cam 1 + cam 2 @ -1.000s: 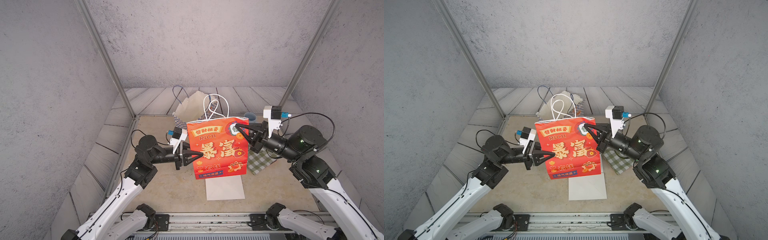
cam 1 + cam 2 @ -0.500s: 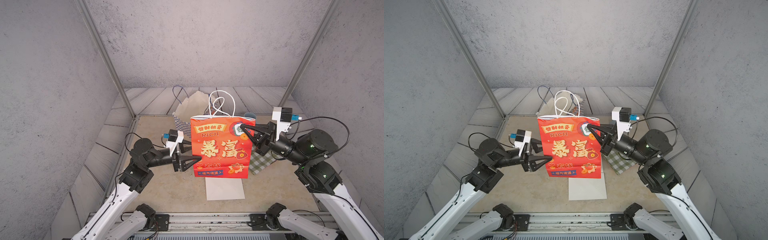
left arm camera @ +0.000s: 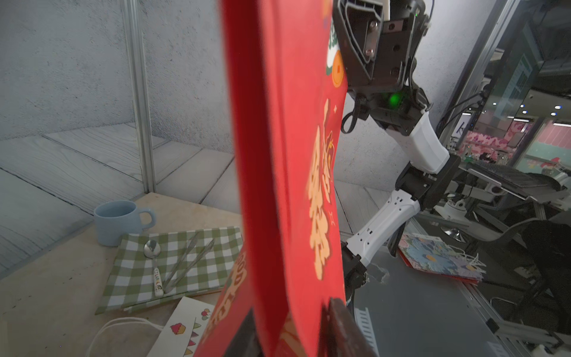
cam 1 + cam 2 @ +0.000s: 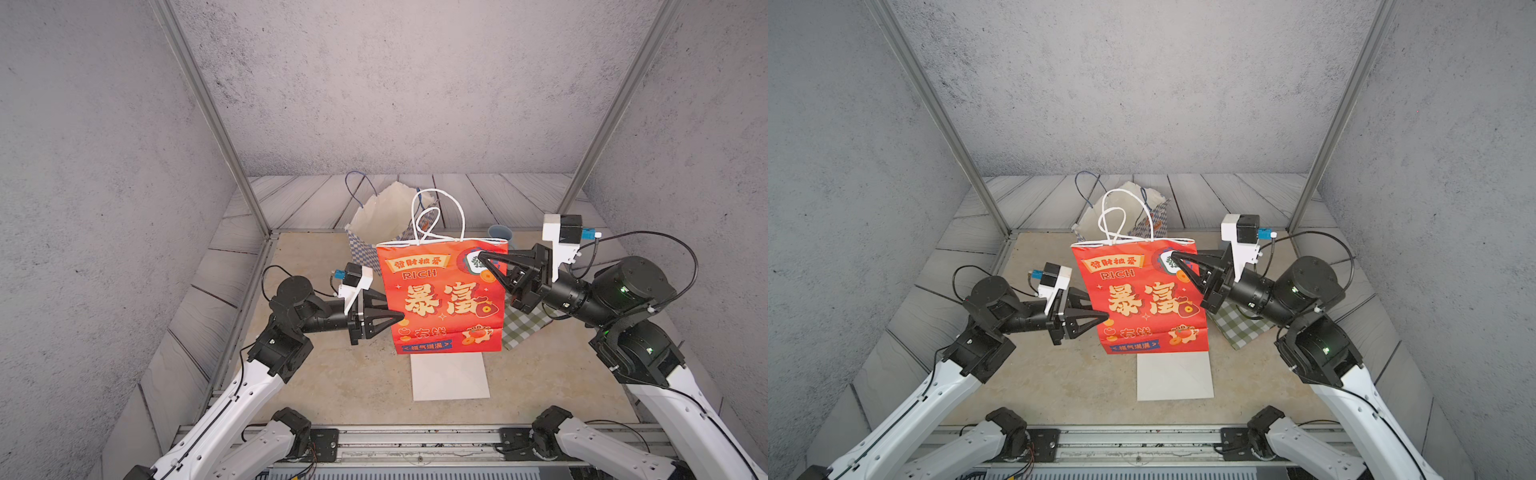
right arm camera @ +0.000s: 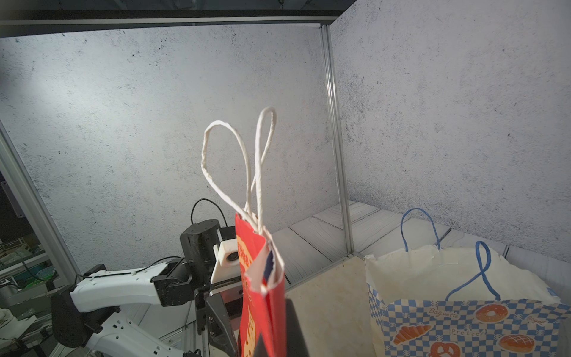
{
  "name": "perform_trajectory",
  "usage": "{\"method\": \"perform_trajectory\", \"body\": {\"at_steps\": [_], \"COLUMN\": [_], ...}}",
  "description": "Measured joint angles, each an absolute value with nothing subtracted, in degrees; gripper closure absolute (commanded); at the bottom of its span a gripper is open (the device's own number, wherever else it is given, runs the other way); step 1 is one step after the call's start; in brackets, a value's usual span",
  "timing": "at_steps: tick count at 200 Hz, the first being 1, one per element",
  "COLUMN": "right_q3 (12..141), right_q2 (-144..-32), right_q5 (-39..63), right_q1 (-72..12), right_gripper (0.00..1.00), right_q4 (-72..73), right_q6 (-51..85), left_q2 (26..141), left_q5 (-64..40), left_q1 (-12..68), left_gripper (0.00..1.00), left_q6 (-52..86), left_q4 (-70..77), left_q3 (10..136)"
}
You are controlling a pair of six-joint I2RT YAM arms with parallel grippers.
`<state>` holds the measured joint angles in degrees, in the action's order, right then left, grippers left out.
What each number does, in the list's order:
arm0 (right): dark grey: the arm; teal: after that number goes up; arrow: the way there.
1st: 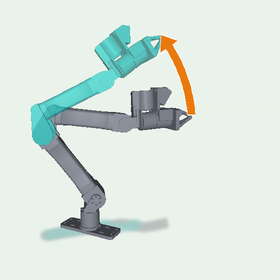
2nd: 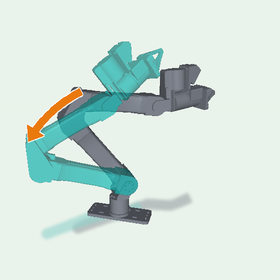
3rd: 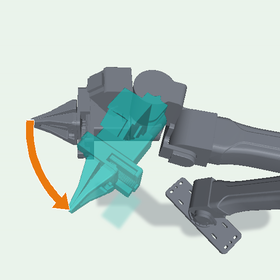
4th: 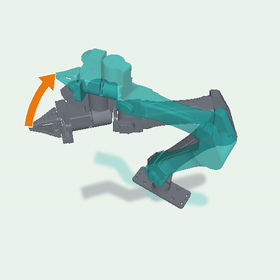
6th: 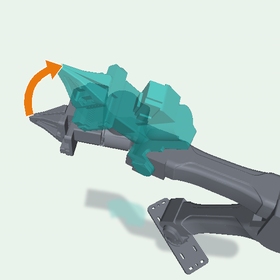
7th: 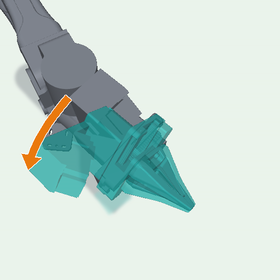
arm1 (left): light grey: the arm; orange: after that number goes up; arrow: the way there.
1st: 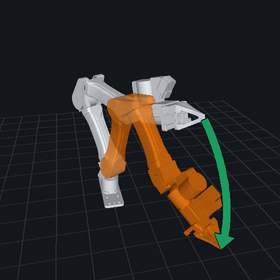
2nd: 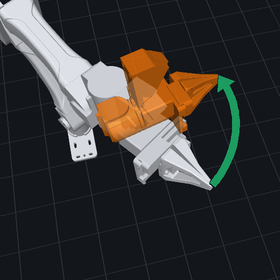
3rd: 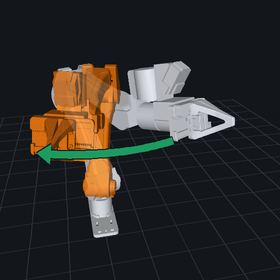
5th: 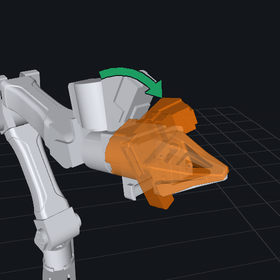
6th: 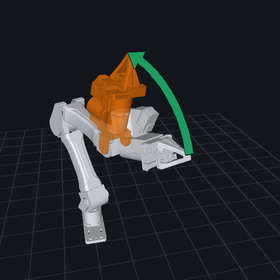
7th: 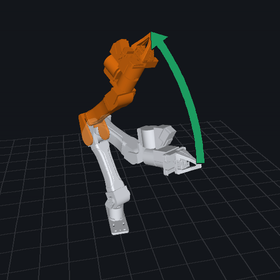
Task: Put away the paper bag
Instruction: Press the paper bag.
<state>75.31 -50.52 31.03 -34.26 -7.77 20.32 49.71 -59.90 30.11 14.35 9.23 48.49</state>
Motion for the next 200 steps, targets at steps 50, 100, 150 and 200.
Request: {"method": "perform_trajectory", "body": {"at_steps": [50, 100, 150, 200], "right_q3": [75.79, 76.29, 76.75, 78.48], "right_q2": [-50.92, -51.09, -51.88, -53.28], "right_q5": [29.8, 30.89, 37.04, 41.56], "right_q1": [-34.17, -34.17, -34.15, -34.17], "right_gripper": [1.0, 1.0, 1.0, 1.0], "right_q4": [-9.54, -9.69, -11.9, -12.23], "right_q6": [18.81, 18.33, 18.02, 18.94], "left_q2": [49.32, 48.73, 49.19, 50.19], "left_q5": [-60.45, -56.01, -53.56, -53.15], "left_q1": [30.13, 30.13, 30.11, 29.23], "left_gripper": [0.87, 0.35, 0.34, 0.33], "left_q6": [14.28, 13.41, 14.31, 16.99], "left_q4": [7.95, 6.66, 9.37, 12.82], "left_q3": [48.93, 49.58, 53.32, 53.08]}}
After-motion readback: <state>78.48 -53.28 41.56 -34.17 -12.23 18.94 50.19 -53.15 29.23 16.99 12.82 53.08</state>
